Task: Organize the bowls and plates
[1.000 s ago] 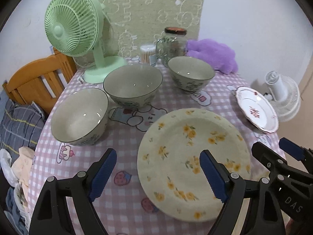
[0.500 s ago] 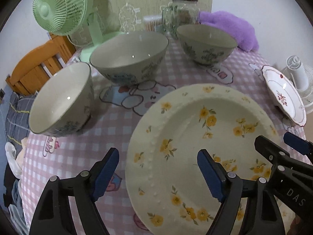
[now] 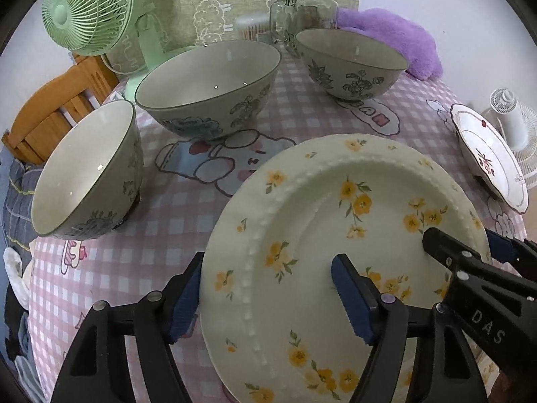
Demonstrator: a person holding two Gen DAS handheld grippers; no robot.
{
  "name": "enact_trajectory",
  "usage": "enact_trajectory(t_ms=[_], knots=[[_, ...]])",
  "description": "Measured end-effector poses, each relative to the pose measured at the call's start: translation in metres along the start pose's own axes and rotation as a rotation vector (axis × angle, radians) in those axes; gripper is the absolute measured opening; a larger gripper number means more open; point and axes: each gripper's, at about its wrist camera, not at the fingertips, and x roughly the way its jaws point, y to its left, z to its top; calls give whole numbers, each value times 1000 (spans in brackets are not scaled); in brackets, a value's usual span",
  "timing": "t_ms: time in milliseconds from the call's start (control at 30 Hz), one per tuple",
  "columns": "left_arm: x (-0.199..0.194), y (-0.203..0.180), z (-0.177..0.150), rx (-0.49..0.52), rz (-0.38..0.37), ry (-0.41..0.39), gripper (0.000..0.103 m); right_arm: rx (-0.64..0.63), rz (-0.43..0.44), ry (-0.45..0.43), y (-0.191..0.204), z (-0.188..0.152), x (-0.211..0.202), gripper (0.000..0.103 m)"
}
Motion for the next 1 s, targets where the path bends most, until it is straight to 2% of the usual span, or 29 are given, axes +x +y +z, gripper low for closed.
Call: enact_trajectory(t_ms=[367, 533, 667, 1000], knots=[[2, 28, 6, -33, 30, 12, 74, -50, 23, 8, 23, 7, 4, 58], [1, 28, 4, -33, 28, 16, 74, -70, 31, 28, 27, 8, 6, 61], [1, 31, 3, -40, 19, 33, 74, -119, 5, 13, 33, 4, 3, 61], [-7, 36, 0, -58, 19, 53, 71, -120, -42, 27, 41, 5, -5, 61]])
